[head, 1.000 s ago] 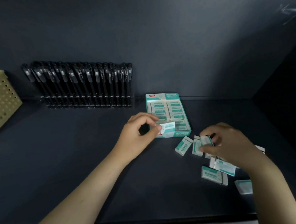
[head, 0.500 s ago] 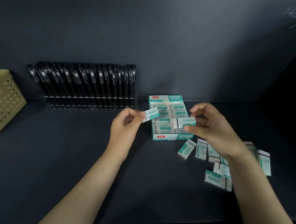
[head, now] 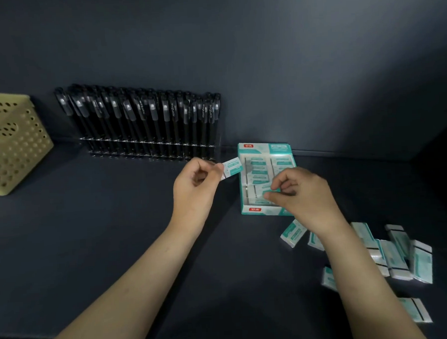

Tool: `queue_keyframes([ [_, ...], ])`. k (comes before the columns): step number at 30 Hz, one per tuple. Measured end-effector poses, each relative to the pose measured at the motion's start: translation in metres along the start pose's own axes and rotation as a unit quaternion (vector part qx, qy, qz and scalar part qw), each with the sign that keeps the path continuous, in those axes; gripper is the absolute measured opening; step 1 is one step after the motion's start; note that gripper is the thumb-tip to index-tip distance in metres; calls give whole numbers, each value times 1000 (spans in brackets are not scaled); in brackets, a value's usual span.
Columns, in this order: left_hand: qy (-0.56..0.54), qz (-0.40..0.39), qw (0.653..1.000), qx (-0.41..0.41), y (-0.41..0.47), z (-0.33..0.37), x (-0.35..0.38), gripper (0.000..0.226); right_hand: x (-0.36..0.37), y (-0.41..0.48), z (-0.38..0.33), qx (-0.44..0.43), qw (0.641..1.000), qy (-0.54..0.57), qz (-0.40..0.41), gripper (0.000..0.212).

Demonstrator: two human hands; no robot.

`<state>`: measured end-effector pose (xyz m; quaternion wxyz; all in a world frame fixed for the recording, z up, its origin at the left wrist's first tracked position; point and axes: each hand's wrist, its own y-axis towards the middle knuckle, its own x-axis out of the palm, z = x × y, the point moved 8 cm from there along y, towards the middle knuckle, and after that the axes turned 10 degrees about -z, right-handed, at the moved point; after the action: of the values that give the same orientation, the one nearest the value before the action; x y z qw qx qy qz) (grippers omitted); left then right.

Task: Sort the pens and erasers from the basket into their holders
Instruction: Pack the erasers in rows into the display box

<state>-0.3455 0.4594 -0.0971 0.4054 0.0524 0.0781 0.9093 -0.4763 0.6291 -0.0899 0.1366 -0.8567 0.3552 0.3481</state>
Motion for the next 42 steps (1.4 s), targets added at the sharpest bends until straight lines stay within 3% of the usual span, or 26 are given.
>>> queue_keyframes([
  [5, -5, -18, 1000, -6, 2, -4, 7, 25, 7, 1, -10, -60, 997, -38, 23, 18],
  [15, -56, -48, 997, -31, 5, -9, 12, 12, 13, 1, -11, -103, 994, -17, -6, 8],
  [22, -11, -120, 992, -29, 3, -6, 24, 18, 1, -3, -19, -117, 989, 89, 18, 53],
  [29, -18, -174, 984, -37, -1, -4, 35, 16, -9, -6, -17, -133, 986, 93, 36, 32],
  [33, 126, -189, 973, 26, 0, -5, 35, 25, -29, -10, 6, -76, 984, 150, 52, 28],
  [38, 343, -232, 902, 125, -6, -9, 46, 36, -39, -18, 25, -24, 990, 134, 32, 35],
  [42, 397, -239, 877, 127, -9, -14, 50, 42, -38, -18, 26, -22, 994, 104, 17, 34],
])
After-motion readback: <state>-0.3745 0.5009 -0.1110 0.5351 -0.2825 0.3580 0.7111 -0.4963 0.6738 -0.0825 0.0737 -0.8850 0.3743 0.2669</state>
